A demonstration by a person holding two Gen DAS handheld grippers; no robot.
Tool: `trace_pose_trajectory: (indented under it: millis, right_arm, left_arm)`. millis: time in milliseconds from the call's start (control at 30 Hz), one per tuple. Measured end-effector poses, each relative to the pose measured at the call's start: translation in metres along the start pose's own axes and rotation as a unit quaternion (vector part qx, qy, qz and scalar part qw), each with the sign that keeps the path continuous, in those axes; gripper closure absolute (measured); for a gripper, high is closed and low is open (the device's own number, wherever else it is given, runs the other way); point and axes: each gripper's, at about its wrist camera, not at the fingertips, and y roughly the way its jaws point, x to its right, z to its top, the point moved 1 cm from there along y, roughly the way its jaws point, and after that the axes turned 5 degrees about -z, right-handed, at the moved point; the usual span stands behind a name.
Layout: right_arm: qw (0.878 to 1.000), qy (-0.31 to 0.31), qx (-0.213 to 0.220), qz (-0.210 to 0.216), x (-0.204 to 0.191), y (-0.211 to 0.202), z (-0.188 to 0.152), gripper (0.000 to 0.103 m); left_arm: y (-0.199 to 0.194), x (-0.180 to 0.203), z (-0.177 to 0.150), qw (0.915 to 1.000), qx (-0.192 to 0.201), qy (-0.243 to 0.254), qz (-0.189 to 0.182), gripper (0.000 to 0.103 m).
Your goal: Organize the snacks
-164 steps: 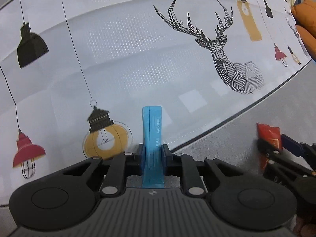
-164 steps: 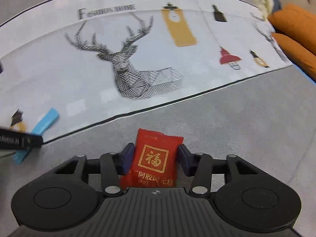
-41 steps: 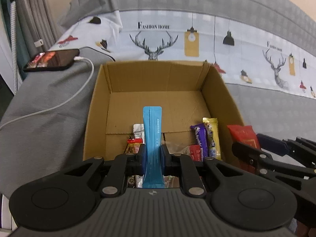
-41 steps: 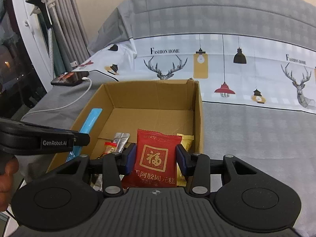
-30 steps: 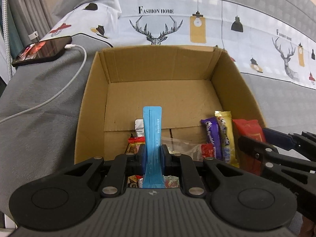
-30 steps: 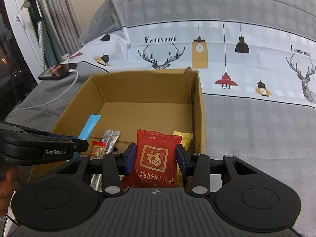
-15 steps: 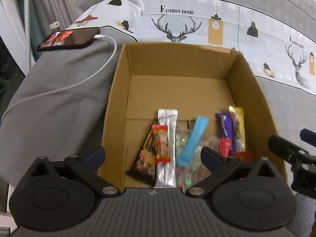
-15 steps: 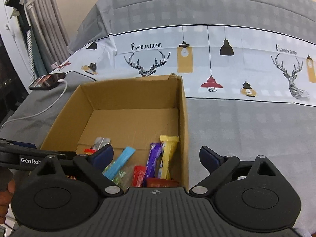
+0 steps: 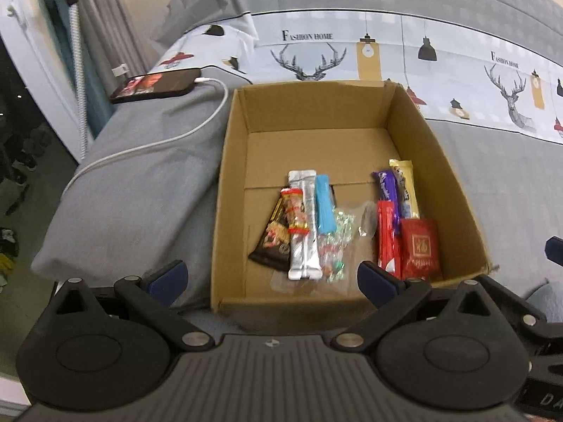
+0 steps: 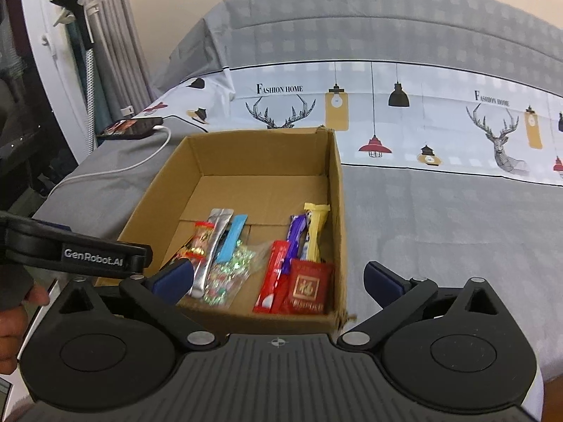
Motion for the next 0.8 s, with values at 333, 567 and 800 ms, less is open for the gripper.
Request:
trace_pose_trajectory:
  millis: [333,567,800]
  right_arm:
    - [0.999,-0.034,0.038,-0.011,-0.010,-0.045,-0.020,0.000]
    - [0.995,-0.075,0.063,-0.008,-0.019,-0.068,-0.036,0.000]
    - [0.992,-0.101,0.079,-0.013,-0.022,-0.087,-0.052,0.000]
  left_arm:
    - [-0.036,0.001,-0.036,0.9997,0.014,-0.018,0.010,0.000]
    - [-0.060,-0.005,-0.060,0.9987,0.038,-0.032,0.011,0.000]
    - [-0.080,-0.004,-0.077,0.9973,0.057,-0.042,0.020,0.000]
